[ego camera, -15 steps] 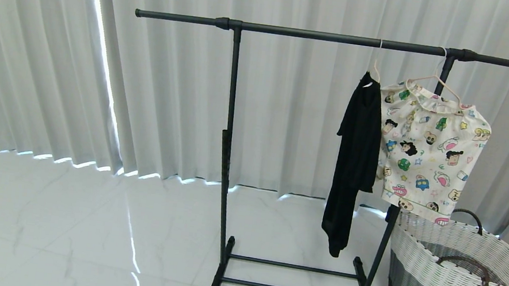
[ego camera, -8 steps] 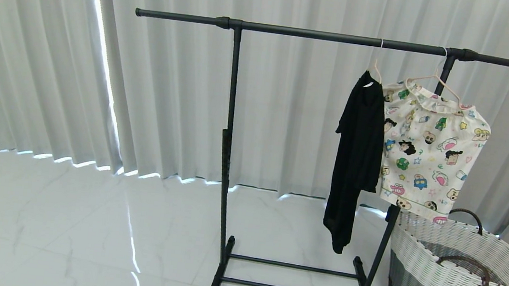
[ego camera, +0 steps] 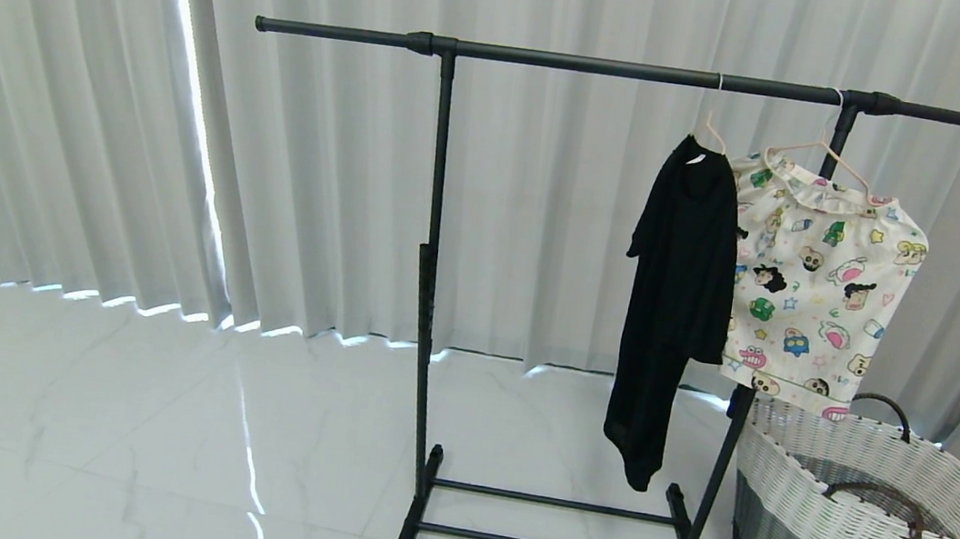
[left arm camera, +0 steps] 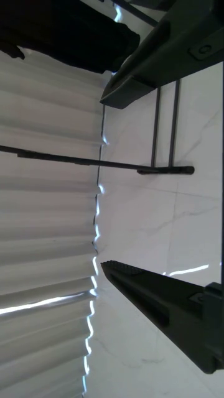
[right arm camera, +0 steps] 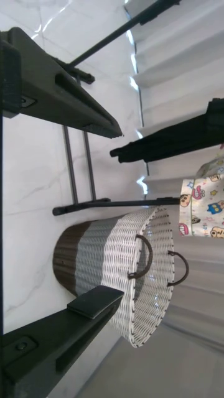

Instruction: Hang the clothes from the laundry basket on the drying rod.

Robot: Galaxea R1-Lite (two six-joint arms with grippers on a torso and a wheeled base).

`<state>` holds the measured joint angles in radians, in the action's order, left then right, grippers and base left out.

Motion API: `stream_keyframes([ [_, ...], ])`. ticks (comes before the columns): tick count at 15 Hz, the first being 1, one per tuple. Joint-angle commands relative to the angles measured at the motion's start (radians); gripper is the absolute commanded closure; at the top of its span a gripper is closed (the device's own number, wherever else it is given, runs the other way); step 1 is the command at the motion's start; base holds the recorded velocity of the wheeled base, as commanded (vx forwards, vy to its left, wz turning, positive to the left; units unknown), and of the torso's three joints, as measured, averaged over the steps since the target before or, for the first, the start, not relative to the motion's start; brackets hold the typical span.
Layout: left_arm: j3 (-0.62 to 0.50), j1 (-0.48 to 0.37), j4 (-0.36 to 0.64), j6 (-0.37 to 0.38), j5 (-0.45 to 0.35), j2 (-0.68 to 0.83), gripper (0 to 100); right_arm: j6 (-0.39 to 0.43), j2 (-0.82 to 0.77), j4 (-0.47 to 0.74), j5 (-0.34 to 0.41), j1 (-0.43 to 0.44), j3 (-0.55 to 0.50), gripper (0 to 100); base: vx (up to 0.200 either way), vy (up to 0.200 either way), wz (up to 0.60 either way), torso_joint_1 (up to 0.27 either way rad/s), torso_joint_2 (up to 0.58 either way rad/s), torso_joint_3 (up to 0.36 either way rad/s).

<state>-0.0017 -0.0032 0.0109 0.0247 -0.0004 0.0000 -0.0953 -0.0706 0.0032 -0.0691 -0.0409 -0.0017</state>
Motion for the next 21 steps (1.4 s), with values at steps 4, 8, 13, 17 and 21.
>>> stream_keyframes([
  [4, 0.000, 0.000, 0.000, 0.000, 0.000, 0.000, 0, 0.000, -0.003, 0.000, 0.000, -0.001, 0.000, 0, 0.000, 0.000, 0.00, 0.000, 0.00, 0.000],
  [8, 0.000, 0.000, 0.000, 0.000, 0.000, 0.000, 0, 0.000, -0.005, 0.000, 0.000, -0.001, 0.000, 0, 0.000, 0.000, 0.00, 0.000, 0.00, 0.000],
  [13, 0.000, 0.000, 0.000, 0.000, 0.000, 0.000, 0, 0.000, -0.005, 0.000, 0.000, -0.001, 0.000, 0, 0.000, 0.000, 0.00, 0.000, 0.00, 0.000],
  [17, 0.000, 0.000, 0.000, 0.000, 0.000, 0.000, 0, 0.000, -0.003, 0.000, 0.000, -0.001, 0.000, 0, 0.000, 0.000, 0.00, 0.000, 0.00, 0.000],
  [21, 0.000, 0.000, 0.000, 0.000, 0.000, 0.000, 0, 0.000, -0.005, 0.000, 0.000, -0.001, 0.000, 0, 0.000, 0.000, 0.00, 0.000, 0.00, 0.000],
])
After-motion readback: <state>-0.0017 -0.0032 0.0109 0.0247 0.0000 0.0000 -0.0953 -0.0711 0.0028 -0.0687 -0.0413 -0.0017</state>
